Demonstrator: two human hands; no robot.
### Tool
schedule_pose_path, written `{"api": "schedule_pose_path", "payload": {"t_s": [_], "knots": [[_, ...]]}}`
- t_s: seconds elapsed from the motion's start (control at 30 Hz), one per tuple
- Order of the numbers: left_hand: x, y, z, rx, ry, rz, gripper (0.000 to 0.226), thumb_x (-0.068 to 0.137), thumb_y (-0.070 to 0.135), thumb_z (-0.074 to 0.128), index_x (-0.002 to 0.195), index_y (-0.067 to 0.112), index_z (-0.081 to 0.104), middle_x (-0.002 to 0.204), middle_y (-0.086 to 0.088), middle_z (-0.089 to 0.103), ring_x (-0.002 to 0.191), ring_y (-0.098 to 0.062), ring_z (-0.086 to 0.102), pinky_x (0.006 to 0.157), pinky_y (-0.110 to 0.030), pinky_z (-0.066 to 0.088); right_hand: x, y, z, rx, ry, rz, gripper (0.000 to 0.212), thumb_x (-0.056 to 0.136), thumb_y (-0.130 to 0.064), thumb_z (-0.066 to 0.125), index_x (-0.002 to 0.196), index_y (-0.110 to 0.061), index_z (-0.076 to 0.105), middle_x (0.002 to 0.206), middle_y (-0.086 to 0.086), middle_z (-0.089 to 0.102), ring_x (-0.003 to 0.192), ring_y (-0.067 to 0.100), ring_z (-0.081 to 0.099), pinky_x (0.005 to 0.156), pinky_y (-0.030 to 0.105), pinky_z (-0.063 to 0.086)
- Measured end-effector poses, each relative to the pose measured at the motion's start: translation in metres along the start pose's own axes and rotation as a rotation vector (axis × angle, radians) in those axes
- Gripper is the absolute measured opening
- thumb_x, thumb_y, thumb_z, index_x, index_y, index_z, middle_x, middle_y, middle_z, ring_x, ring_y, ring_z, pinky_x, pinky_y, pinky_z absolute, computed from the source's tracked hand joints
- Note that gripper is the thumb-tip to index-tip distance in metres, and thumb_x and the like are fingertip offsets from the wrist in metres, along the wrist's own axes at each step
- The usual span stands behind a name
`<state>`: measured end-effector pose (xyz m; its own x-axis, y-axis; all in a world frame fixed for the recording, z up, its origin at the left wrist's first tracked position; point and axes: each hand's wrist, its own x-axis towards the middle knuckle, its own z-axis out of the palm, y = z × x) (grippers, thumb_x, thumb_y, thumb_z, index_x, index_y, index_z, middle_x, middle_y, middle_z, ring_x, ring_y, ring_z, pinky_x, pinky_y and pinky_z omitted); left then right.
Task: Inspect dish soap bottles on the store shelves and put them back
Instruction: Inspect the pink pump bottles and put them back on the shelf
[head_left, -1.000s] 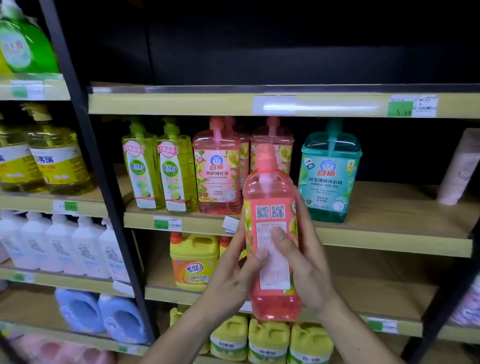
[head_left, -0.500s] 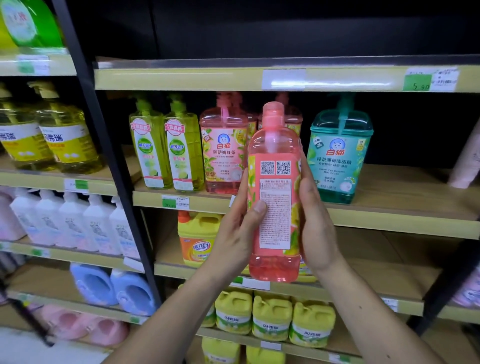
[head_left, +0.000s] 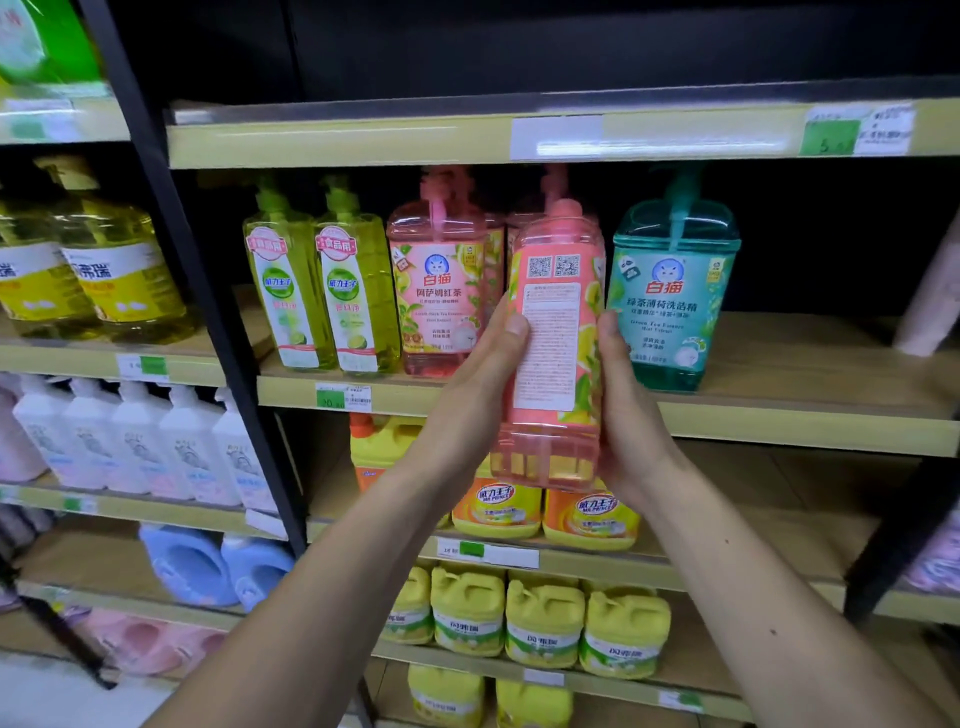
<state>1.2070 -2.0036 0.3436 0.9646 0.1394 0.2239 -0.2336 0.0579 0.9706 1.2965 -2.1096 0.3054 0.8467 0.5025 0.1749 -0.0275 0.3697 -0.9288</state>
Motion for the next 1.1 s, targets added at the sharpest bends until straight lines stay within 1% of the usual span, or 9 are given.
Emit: {"api": "schedule_pose_path", "payload": {"t_s": [0.13, 0.2, 0.23, 0.33, 0.43, 0.53, 0.63, 0.9, 1.1], "knots": [[0.019, -0.016, -0.019, 0.064, 0.102, 0.092, 0.039, 0.112, 0.041, 0.055, 0.150, 0.051, 0.052, 0.137, 0.031, 0.068, 0.126, 0.007, 0.066, 0.108, -0.028, 0.056, 0.000, -0.005, -0.013, -0.012, 0.142, -0.005, 0.091, 0.068, -0.074, 0.087, 0.141, -0.025, 0.062, 0.128, 0.005, 0.078, 0.118, 0.027, 0.075, 0.106, 0.053, 0.057], [0.018, -0.014, -0.014, 0.157, 0.045, 0.097, 0.033, 0.110, 0.042, 0.060, 0.133, 0.063, 0.049, 0.118, 0.046, 0.069, 0.114, 0.021, 0.064, 0.090, -0.009, 0.055, 0.002, -0.002, -0.010, -0.109, 0.181, -0.023, 0.078, 0.070, -0.072, 0.086, 0.134, -0.033, 0.065, 0.120, -0.003, 0.081, 0.109, 0.018, 0.078, 0.092, 0.045, 0.065], [0.017, -0.015, -0.013, 0.194, 0.038, 0.103, 0.039, 0.107, 0.040, 0.066, 0.134, 0.061, 0.047, 0.119, 0.043, 0.070, 0.114, 0.019, 0.065, 0.089, -0.008, 0.055, 0.003, -0.001, -0.011, -0.111, 0.179, -0.033, 0.067, 0.077, -0.067, 0.083, 0.133, -0.034, 0.065, 0.118, -0.006, 0.081, 0.106, 0.014, 0.079, 0.083, 0.039, 0.066], [0.020, -0.023, -0.016, 0.129, 0.118, 0.113, 0.056, 0.104, 0.027, 0.073, 0.153, 0.036, 0.048, 0.131, 0.013, 0.076, 0.121, -0.008, 0.074, 0.103, -0.035, 0.062, 0.000, -0.004, -0.015, 0.008, 0.157, -0.013, 0.048, 0.102, -0.042, 0.070, 0.148, -0.035, 0.060, 0.126, -0.006, 0.079, 0.110, 0.014, 0.078, 0.087, 0.039, 0.066], [0.019, -0.027, -0.019, -0.078, 0.155, 0.063, 0.048, 0.104, 0.028, 0.071, 0.150, 0.025, 0.058, 0.132, -0.001, 0.078, 0.121, -0.025, 0.075, 0.106, -0.053, 0.060, -0.003, -0.002, -0.020, 0.013, 0.086, -0.035, 0.050, 0.102, -0.047, 0.067, 0.150, -0.042, 0.055, 0.134, -0.006, 0.075, 0.120, 0.018, 0.075, 0.099, 0.045, 0.061], [0.015, -0.029, -0.020, -0.147, 0.142, 0.048, 0.048, 0.103, 0.029, 0.071, 0.149, 0.023, 0.060, 0.135, -0.004, 0.076, 0.124, -0.027, 0.074, 0.101, -0.047, 0.062, -0.006, -0.006, -0.019, 0.071, 0.032, 0.014, 0.053, 0.096, -0.050, 0.074, 0.144, -0.031, 0.063, 0.133, 0.004, 0.076, 0.122, 0.028, 0.074, 0.109, 0.055, 0.055], [0.013, -0.030, -0.021, -0.168, 0.108, 0.043, 0.047, 0.102, 0.029, 0.071, 0.149, 0.026, 0.061, 0.138, -0.003, 0.075, 0.128, -0.026, 0.072, 0.102, -0.046, 0.062, -0.005, -0.007, -0.019, 0.132, 0.010, 0.049, 0.050, 0.094, -0.046, 0.077, 0.137, -0.020, 0.071, 0.131, 0.013, 0.076, 0.121, 0.034, 0.074, 0.107, 0.060, 0.055], [0.013, -0.025, -0.020, -0.188, 0.115, -0.055, 0.040, 0.104, 0.036, 0.069, 0.143, 0.028, 0.065, 0.132, -0.002, 0.078, 0.123, -0.025, 0.075, 0.111, -0.058, 0.055, 0.000, -0.021, -0.020, 0.004, 0.051, 0.009, 0.028, 0.084, -0.047, 0.083, 0.104, -0.027, 0.086, 0.113, 0.011, 0.082, 0.105, 0.032, 0.080, 0.101, 0.058, 0.060], [0.017, -0.021, -0.019, -0.194, 0.118, -0.138, 0.048, 0.104, 0.040, 0.068, 0.147, 0.021, 0.063, 0.135, -0.007, 0.076, 0.127, -0.031, 0.072, 0.117, -0.059, 0.048, 0.000, -0.026, -0.018, 0.019, 0.129, 0.025, 0.036, 0.078, -0.045, 0.088, 0.100, -0.016, 0.086, 0.107, 0.011, 0.083, 0.099, 0.031, 0.081, 0.097, 0.056, 0.062]]}}
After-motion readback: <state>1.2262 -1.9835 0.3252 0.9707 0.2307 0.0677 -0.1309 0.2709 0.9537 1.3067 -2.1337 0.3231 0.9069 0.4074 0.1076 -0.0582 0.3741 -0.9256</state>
